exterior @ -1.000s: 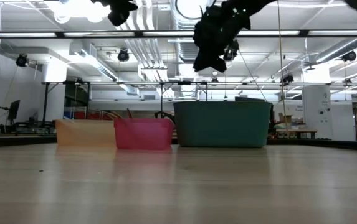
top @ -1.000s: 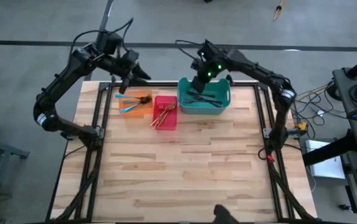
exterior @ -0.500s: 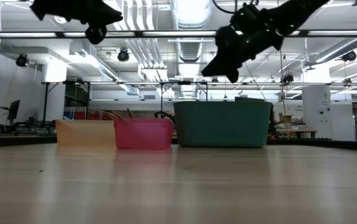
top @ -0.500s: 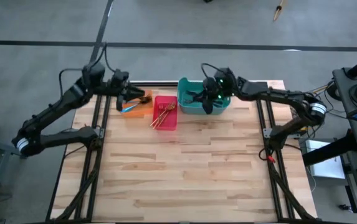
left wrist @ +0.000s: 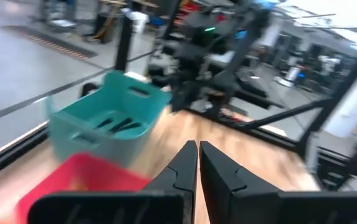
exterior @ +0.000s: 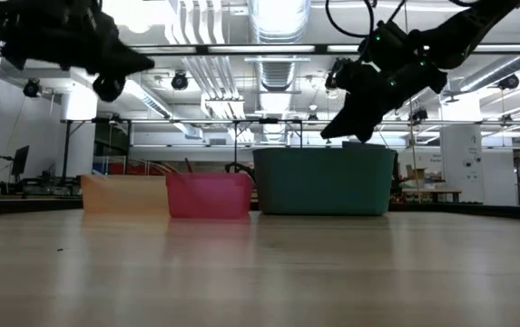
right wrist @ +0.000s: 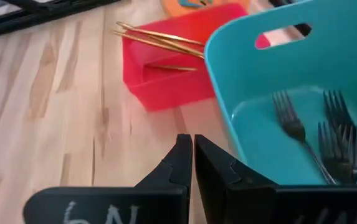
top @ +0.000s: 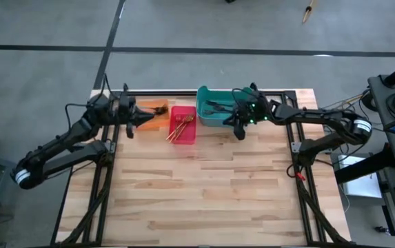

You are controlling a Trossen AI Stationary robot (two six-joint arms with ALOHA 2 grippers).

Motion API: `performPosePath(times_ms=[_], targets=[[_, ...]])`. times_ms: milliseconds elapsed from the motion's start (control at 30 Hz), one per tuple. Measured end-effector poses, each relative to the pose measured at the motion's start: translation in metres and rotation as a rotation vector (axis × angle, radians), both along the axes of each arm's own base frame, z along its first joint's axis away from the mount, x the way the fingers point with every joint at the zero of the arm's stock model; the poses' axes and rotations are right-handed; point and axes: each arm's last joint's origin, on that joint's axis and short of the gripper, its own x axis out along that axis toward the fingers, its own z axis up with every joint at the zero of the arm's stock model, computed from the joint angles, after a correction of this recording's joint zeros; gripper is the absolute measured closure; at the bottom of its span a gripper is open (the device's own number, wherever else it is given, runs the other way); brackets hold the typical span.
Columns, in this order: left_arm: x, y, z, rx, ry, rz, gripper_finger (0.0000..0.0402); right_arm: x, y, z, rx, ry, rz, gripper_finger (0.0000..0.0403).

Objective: Sort silverware by color (type)
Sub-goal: Return to Home Position

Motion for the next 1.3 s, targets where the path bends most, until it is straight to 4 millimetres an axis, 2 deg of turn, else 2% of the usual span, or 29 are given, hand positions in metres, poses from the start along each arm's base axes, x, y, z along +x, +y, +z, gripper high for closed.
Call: performPosePath(times_ms=[100, 233, 500, 667, 900, 1000, 1100, 1167, 1300], targets=[[-0.004, -0.001, -0.019, -0.068, 0.024, 0.086, 0.0401, -0.003, 0.002, -0.006, 0.008, 0.010, -0.003, 0.0394], [-0.006, 0.000, -0.042, -0.194, 0.057, 0.182, 0.0400, -0.006, 0.003, -0.014, 0.135, 0.027, -0.074, 0.0394], [-0.010, -0.004, -0.098, -0.309, 0.241, 0.191, 0.0400, -0.007, 0.004, -0.015, 0.191, 0.027, -0.107, 0.0394], [-0.013, -0.007, -0.123, -0.368, 0.318, 0.194, 0.0400, -0.004, 0.004, -0.012, 0.182, 0.016, -0.104, 0.0394], [-0.012, -0.006, -0.129, -0.337, 0.349, 0.181, 0.0400, -0.018, 0.013, 0.007, 0.140, -0.058, -0.100, 0.0394], [-0.011, -0.005, -0.126, -0.283, 0.350, 0.166, 0.0400, -0.030, 0.024, 0.017, 0.099, -0.111, -0.071, 0.0394], [-0.009, -0.003, -0.118, -0.239, 0.325, 0.161, 0.0400, -0.048, 0.040, 0.026, -0.043, -0.217, -0.035, 0.0394], [-0.008, -0.002, -0.115, -0.233, 0.320, 0.161, 0.0400, -0.060, 0.056, 0.023, -0.182, -0.312, -0.035, 0.0394], [-0.005, 0.000, -0.107, -0.216, 0.301, 0.161, 0.0400, -0.084, 0.085, -0.011, -0.337, -0.467, -0.128, 0.0394]])
